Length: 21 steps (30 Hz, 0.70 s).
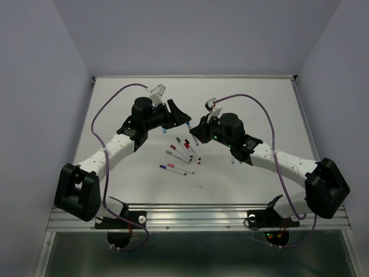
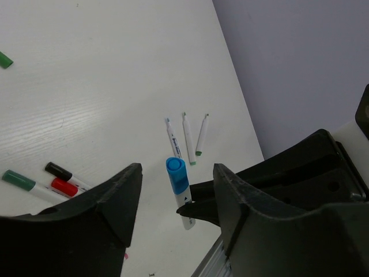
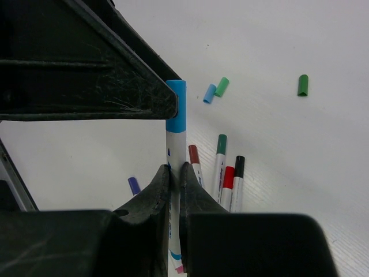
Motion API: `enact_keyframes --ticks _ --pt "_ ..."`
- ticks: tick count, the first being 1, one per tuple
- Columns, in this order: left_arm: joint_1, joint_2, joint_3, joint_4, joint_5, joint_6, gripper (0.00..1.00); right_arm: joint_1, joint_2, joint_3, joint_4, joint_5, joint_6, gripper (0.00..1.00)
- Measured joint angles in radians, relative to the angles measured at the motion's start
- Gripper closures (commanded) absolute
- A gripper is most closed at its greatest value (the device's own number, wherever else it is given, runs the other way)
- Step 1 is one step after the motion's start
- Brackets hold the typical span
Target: Open the pen caps
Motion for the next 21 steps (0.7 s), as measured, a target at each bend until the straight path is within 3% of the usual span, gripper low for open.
enact_keyframes --ticks 3,9,15,21 --pt "-0.001 0.005 0.0 0.003 0.002 -0.003 0.42 0.0 0.0 0.0 0.006 -0.002 0.0 0.99" --pt "-0.003 0.018 0.0 0.009 0.012 -0.007 0.67 -0.006 0.001 0.0 0.011 -0.009 0.0 0.99" --pt "-0.008 0.033 0.0 0.021 0.023 -0.013 1.0 -0.007 0.016 0.0 0.016 -0.015 0.0 0.99" --pt "-0.008 0.042 0.0 0.021 0.019 -0.011 1.0 -0.014 0.034 0.003 0.025 -0.024 -0.004 0.96"
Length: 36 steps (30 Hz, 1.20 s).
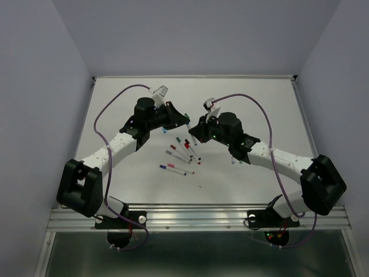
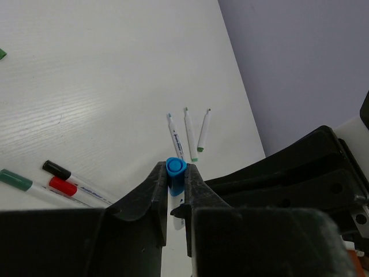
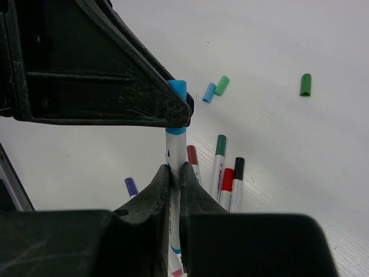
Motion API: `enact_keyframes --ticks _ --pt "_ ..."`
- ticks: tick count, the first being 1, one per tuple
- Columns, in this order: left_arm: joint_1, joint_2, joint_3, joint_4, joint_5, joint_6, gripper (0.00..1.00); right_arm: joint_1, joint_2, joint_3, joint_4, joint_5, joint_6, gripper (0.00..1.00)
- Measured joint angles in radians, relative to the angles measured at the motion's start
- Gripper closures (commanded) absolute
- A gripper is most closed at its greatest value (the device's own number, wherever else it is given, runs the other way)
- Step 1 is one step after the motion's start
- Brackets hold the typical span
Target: Open the pen caps
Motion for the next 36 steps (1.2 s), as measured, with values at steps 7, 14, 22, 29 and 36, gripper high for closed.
enact_keyframes --ticks 7,14,22,29,36 --pt "0.005 0.0 0.0 0.001 -0.03 0.003 1.0 0.0 0.045 0.027 0.016 0.002 -0.026 0.9" --pt "0.009 0.0 0.0 0.0 -0.049 0.002 1.0 -0.005 0.07 0.039 0.034 0.001 -0.05 0.85" --pt "0.009 0.0 0.0 0.0 -0.056 0.002 1.0 -0.006 0.078 0.039 0.045 0.001 -0.058 0.78" --pt "0.009 0.0 0.0 -0.003 -0.06 0.003 1.0 -0.006 0.087 0.039 0.052 0.002 -0.065 0.75" --pt "0.009 0.0 0.0 -0.014 -0.069 0.003 1.0 -0.006 0.108 0.048 0.052 0.006 -0.068 0.95"
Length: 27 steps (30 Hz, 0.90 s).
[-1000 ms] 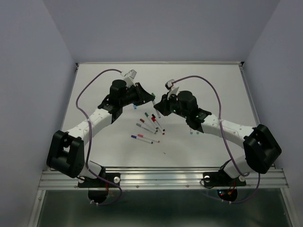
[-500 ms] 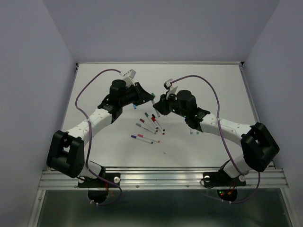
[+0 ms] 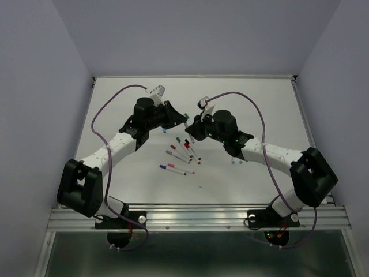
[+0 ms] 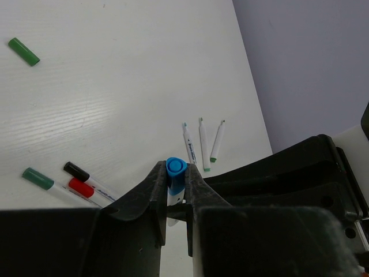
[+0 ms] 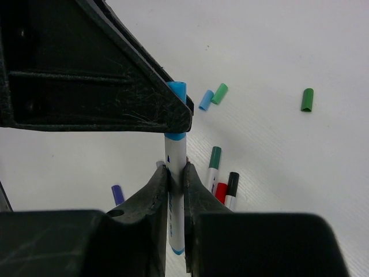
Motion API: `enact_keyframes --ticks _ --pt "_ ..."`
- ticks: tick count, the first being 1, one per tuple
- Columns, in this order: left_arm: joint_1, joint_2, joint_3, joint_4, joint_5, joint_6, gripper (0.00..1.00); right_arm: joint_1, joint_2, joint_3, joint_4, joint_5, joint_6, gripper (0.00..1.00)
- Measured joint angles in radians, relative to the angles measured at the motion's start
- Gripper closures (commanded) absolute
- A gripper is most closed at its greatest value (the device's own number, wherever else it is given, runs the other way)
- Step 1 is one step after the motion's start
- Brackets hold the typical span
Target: Open the pen caps
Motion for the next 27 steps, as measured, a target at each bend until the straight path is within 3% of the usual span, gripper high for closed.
enact_keyframes --ticks 1,9,16,22,27 --pt "0.0 0.0 0.0 -0.001 -0.001 0.0 1.0 0.0 0.0 0.0 0.0 -0.002 -0.003 0.99" --pt "-0.003 0.0 0.016 -0.039 -0.027 0.003 1.0 0.0 0.0 0.0 -0.003 -0.035 -0.006 0.99" --pt "0.015 0.095 0.179 -0.189 0.042 0.003 1.0 -0.015 -0.08 -0.13 0.119 -0.043 0.069 0.99" --pt "0.209 0.25 0.426 -0.093 -0.13 -0.001 1.0 0.056 -0.205 -0.431 0.031 -0.218 0.215 1.0" --pt "0.28 0.268 0.476 -0.069 -0.189 -0.004 1.0 0.064 -0.28 -0.503 -0.043 -0.226 0.284 0.99"
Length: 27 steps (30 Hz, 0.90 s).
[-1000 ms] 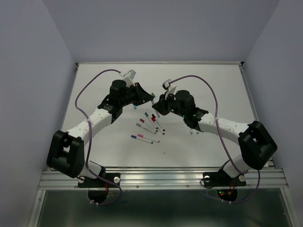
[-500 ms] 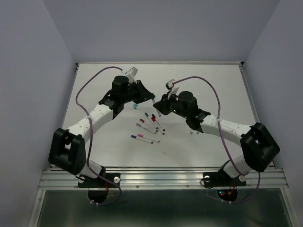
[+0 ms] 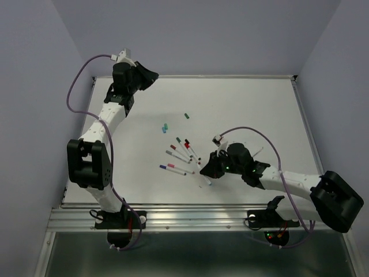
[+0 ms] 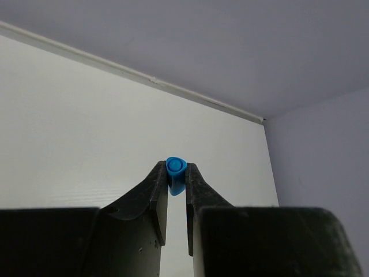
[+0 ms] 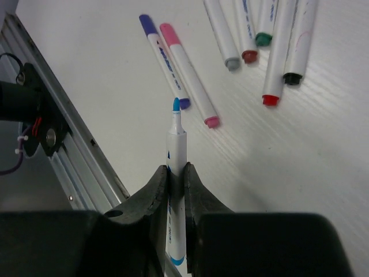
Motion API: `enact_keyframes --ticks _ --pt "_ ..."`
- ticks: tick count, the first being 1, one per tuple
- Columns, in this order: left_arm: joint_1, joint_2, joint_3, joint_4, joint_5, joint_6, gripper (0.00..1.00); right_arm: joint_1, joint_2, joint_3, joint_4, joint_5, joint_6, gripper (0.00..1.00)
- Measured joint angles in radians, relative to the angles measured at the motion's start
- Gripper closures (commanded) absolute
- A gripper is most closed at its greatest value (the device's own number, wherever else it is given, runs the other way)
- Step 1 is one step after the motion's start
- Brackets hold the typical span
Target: Open the pen caps
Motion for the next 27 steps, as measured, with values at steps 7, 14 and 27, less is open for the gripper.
enact_keyframes --ticks 7,14,27 --pt "-0.034 -0.032 -0.086 -0.117 -0.087 0.01 1.0 -0.031 -0.074 0.092 -0.088 0.252 0.005 0.99" --pt "-0.031 -0.045 -0.247 -0.28 -0.142 0.011 0.97 -0.15 0.048 0.221 -0.182 0.476 0.014 0.99" --pt "-0.052 0.08 -0.262 -0.33 -0.149 0.013 0.66 -0.207 0.288 0.307 -0.325 0.601 0.017 0.89"
